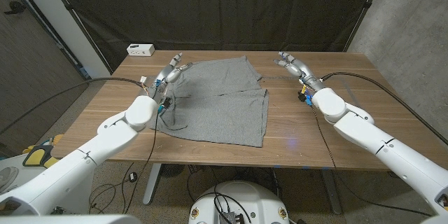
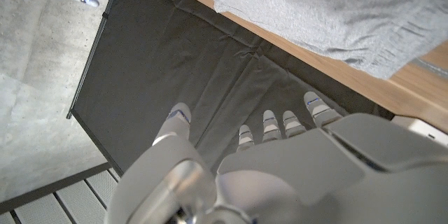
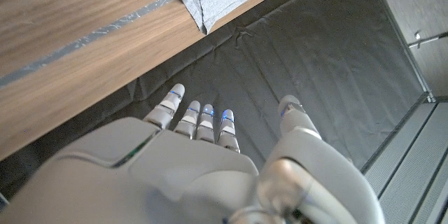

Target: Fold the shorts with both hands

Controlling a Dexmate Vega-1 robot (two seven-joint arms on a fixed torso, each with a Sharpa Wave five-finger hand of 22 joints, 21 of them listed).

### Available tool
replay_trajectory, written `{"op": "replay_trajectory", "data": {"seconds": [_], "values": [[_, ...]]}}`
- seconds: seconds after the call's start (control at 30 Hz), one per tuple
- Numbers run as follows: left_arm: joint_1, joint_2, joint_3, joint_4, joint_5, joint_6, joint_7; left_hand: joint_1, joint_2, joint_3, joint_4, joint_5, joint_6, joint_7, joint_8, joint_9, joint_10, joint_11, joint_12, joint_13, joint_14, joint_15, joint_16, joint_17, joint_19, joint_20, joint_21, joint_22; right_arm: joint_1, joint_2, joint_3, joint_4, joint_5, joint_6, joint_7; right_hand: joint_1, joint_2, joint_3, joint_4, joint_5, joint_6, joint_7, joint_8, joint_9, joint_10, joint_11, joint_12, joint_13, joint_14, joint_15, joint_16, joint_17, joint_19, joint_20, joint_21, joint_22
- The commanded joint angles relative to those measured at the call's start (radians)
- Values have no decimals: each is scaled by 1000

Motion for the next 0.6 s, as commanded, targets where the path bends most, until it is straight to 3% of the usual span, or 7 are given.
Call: {"op": "replay_trajectory", "data": {"seconds": [0.03,0.4,0.6], "values": [[140,112,-95,-198,74,138,55,4,-11,-4,-3,1,6,-2,1,-1,6,4,6,1,5,3,6,3,-3,12,6,2,-42,-62,-3,-171,-151,-105,-39,14,-1,7,-7,2,16,-3,8,1,19,-2,6,1,20,-4,10,1,18,1,6,4],[298,184,-215,-347,127,239,77,5,-12,-5,-5,2,4,-1,-4,-1,5,3,4,0,5,3,5,3,-5,14,7,3,-104,-111,8,-310,-252,-186,-38,29,-2,11,-11,2,32,-4,11,0,43,-13,9,-2,41,-11,15,-2,35,3,10,4],[391,198,-287,-422,173,296,83,6,-13,-5,-5,2,2,-1,-6,-1,4,3,3,0,5,4,4,3,-8,16,6,3,-129,-132,4,-371,-320,-245,-33,31,0,11,-10,2,37,-4,12,0,48,-18,9,-3,45,-14,16,-2,41,2,11,4]]}}
